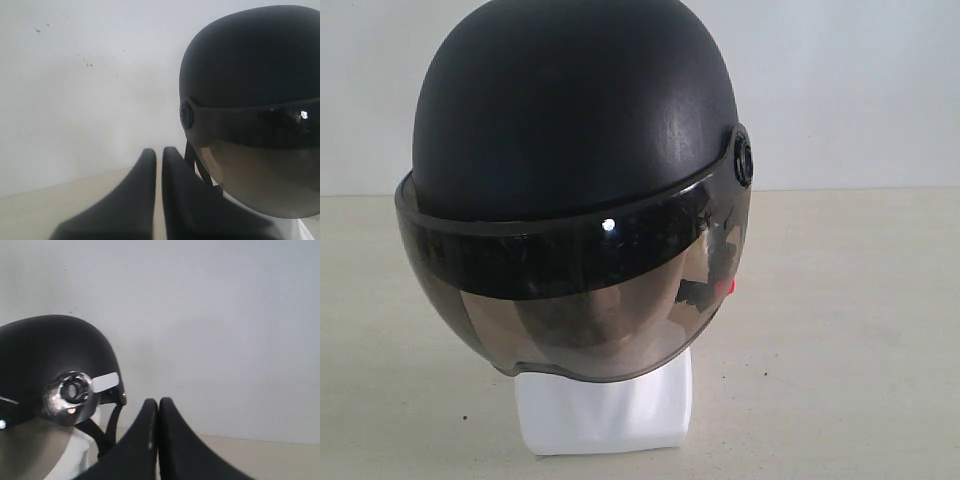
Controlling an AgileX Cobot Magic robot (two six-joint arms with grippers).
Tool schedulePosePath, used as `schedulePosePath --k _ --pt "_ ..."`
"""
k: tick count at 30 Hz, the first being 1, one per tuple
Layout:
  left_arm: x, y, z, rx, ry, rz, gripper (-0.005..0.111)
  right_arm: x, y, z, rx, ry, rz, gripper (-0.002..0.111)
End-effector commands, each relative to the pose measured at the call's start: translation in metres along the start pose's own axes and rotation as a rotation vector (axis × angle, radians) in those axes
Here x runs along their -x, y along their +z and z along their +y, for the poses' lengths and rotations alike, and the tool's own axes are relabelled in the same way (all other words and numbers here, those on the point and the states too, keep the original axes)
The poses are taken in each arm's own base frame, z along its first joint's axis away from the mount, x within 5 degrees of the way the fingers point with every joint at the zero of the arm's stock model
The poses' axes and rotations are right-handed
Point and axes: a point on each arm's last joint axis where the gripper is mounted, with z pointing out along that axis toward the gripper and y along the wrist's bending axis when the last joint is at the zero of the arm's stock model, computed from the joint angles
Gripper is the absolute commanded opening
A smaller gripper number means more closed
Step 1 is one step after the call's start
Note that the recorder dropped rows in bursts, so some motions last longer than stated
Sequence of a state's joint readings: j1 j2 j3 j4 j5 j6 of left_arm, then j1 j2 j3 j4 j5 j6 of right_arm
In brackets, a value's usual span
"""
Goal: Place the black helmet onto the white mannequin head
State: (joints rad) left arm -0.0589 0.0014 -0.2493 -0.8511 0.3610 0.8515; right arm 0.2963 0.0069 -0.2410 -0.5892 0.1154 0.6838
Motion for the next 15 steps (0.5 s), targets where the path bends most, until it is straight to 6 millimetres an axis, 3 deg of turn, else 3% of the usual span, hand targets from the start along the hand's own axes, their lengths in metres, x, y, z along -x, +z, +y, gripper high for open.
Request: schedulePosePath --k 1,6,11,15 --pt "-0.001 0.0 0.0 0.003 -0.011 0.002 0.004 0.0 -0.001 -0.002 -0.059 -0.028 -0.016 0.0" --pt "-0.001 0.0 0.0 0.003 -0.011 0.002 0.004 -0.001 -0.001 -0.002 -0.064 -0.089 0.0 0.0" --pt "-0.001 0.0 0.0 0.003 -0.011 0.002 0.004 -0.012 -0.002 0.0 -0.029 -0.207 0.13 0.0" --pt "-0.001 0.0 0.0 0.003 -0.011 0.002 0.004 -0.026 -0.001 0.001 -0.001 -0.188 0.187 0.0"
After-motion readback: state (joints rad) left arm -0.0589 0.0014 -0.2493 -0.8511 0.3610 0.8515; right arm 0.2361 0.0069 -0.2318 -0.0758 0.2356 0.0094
